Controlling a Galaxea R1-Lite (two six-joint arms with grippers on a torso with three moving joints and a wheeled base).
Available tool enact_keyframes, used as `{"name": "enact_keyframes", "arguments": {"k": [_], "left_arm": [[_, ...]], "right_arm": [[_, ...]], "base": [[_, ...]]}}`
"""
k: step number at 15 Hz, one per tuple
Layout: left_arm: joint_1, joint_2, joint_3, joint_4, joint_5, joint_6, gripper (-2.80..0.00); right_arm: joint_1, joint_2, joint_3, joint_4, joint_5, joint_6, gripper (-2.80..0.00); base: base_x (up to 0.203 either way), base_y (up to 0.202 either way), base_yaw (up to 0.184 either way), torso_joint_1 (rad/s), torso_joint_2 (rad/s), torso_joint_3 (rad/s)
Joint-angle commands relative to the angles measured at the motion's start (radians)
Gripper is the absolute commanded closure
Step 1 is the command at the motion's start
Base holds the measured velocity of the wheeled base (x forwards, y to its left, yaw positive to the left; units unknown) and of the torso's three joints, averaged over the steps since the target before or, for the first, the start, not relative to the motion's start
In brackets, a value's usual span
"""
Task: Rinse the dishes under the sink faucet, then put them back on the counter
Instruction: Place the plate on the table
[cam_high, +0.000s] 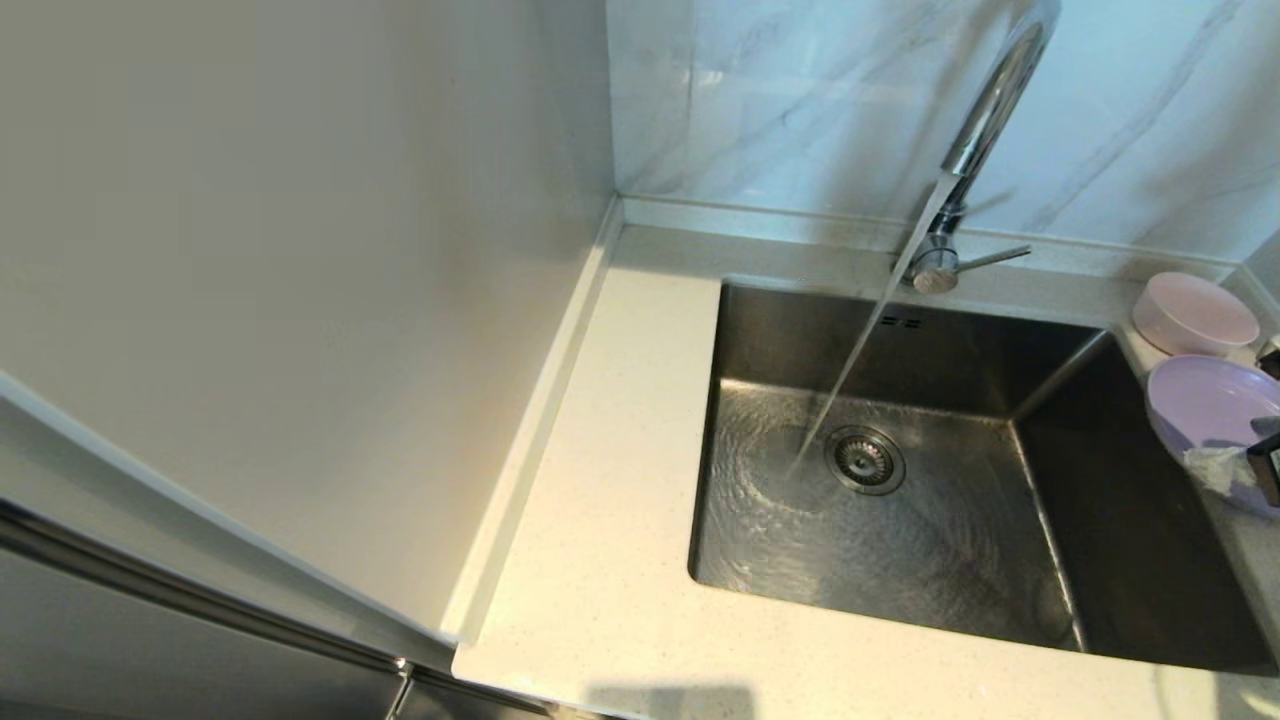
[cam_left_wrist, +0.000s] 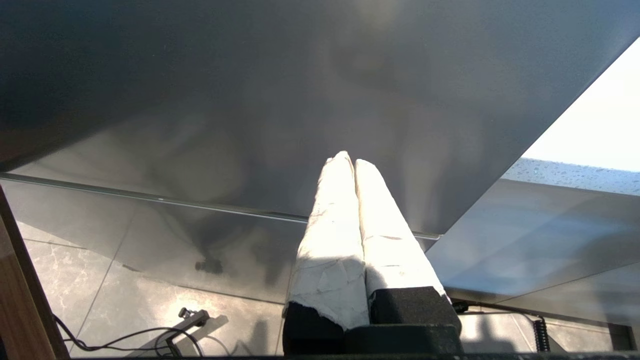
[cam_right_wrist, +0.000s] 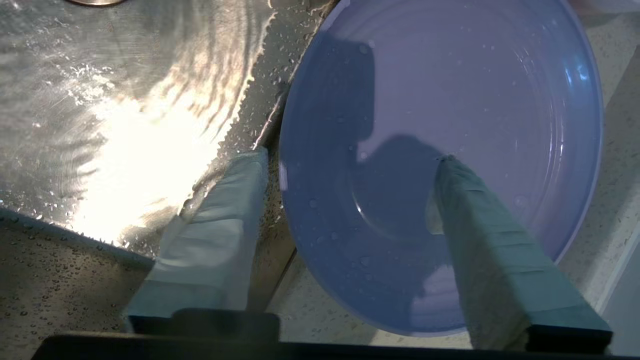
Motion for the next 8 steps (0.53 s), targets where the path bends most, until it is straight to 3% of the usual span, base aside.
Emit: {"name": "enact_keyframes", "arguments": {"k": [1, 4, 8], "left_arm": [[0.0, 0.0, 0.0, 0.0, -0.001, 0.0, 0.0], [0.0, 0.0, 0.0, 0.0, 0.0, 0.0, 0.0], [0.0, 0.0, 0.0, 0.0, -0.001, 0.0, 0.0]], "right_arm": [[-0.001, -0.012, -0.002, -0.001, 0.004, -0.002, -2.8], [-0.018, -0.125, 0.005, 0.037, 0.008, -0.001, -2.8], [-0.038, -0.394, 0.019, 0.4, -0.036, 0.0, -2.8]], "base": [[0.0, 0.0, 0.0, 0.0, 0.0, 0.0], [0.0, 0.0, 0.0, 0.0, 0.0, 0.0], [0.0, 0.0, 0.0, 0.0, 0.0, 0.0]]}}
